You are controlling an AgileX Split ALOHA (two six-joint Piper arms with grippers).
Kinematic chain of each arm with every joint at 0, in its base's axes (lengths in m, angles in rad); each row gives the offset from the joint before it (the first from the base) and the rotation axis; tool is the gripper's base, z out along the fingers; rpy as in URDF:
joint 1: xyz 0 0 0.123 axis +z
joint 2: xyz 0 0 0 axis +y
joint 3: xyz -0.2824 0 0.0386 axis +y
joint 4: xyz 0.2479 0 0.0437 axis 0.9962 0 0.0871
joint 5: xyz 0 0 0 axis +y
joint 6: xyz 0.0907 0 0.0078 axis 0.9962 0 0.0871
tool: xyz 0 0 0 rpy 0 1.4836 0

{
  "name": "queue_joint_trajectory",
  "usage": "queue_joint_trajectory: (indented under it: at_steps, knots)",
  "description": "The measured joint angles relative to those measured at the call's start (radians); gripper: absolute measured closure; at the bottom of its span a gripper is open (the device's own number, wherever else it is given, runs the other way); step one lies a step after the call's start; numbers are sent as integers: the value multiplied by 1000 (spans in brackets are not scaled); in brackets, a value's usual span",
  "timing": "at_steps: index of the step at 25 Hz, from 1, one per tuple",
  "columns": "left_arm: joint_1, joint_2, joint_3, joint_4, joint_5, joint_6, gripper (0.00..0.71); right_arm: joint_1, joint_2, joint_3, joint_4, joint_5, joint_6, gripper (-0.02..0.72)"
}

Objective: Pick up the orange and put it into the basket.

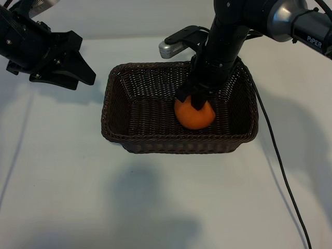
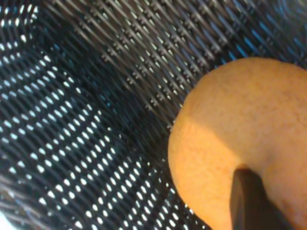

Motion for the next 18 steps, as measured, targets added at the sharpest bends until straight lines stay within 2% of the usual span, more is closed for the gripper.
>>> queue_joint_trajectory:
  at_steps: [8,13,18]
  knots:
    - [0,0,0,0,0,0,238,0,0,0,7,42,7,256]
    - [0,0,0,0,0,0,238,0,-26,0,49,46,8,209]
    - [0,0,0,0,0,0,238,0,-112,0,41,50,8,204]
